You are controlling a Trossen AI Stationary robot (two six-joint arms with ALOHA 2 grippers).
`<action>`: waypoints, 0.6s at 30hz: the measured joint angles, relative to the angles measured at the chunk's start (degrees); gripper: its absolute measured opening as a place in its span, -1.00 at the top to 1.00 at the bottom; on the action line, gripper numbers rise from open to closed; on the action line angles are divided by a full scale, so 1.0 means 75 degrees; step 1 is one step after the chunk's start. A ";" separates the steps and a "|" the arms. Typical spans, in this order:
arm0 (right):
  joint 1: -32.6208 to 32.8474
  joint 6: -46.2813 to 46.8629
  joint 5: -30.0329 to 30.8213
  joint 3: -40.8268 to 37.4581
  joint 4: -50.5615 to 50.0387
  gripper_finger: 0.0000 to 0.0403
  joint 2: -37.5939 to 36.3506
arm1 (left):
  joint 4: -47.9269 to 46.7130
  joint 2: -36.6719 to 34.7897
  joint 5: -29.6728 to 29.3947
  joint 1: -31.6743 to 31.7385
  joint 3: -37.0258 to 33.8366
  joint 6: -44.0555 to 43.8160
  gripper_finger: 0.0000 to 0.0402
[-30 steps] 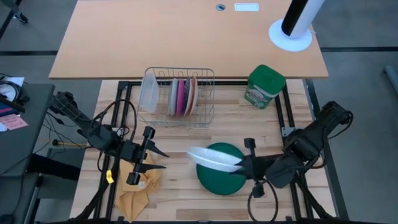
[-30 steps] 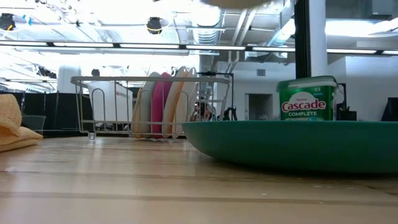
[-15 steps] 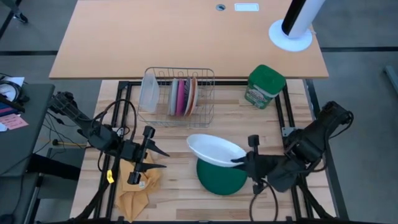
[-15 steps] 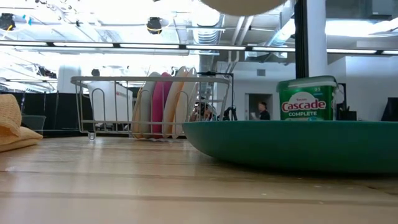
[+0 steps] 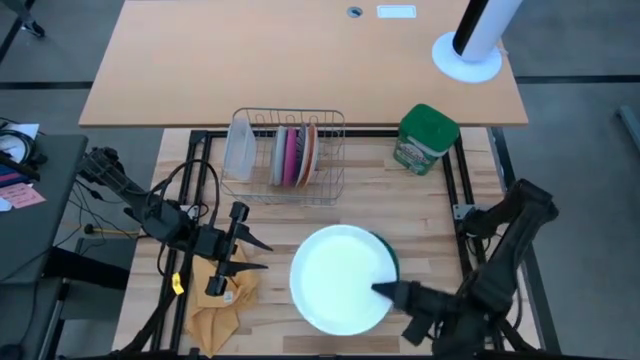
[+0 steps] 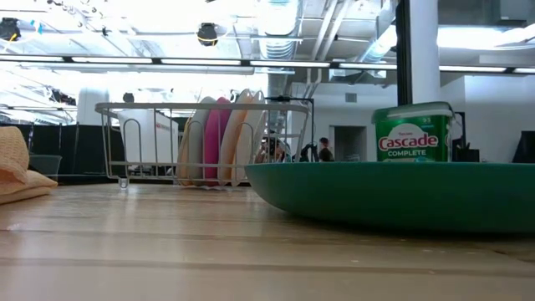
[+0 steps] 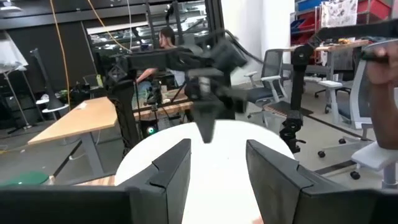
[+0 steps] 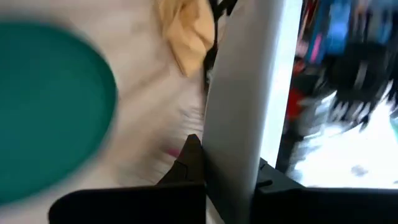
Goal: Sort dishes
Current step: Put the white plate into the dish rack
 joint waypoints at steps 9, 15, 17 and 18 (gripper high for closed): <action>-0.0200 -0.3724 0.1447 0.0572 0.1411 0.87 0.1086 | 0.0009 0.0000 0.0000 0.0000 0.0000 -0.0040 0.26; -0.0189 -0.4305 0.1348 0.1326 0.1346 0.86 0.1770 | 0.0012 0.0002 0.0000 0.0000 -0.0003 -0.0020 0.26; -0.0183 -0.4311 0.1330 0.1544 0.1179 0.85 0.1896 | 0.0012 0.0003 0.0000 0.0000 -0.0003 -0.0021 0.26; -0.0183 -0.4310 0.1348 0.1630 0.1091 0.85 0.1927 | 0.0012 0.0003 0.0002 0.0000 -0.0003 -0.0011 0.26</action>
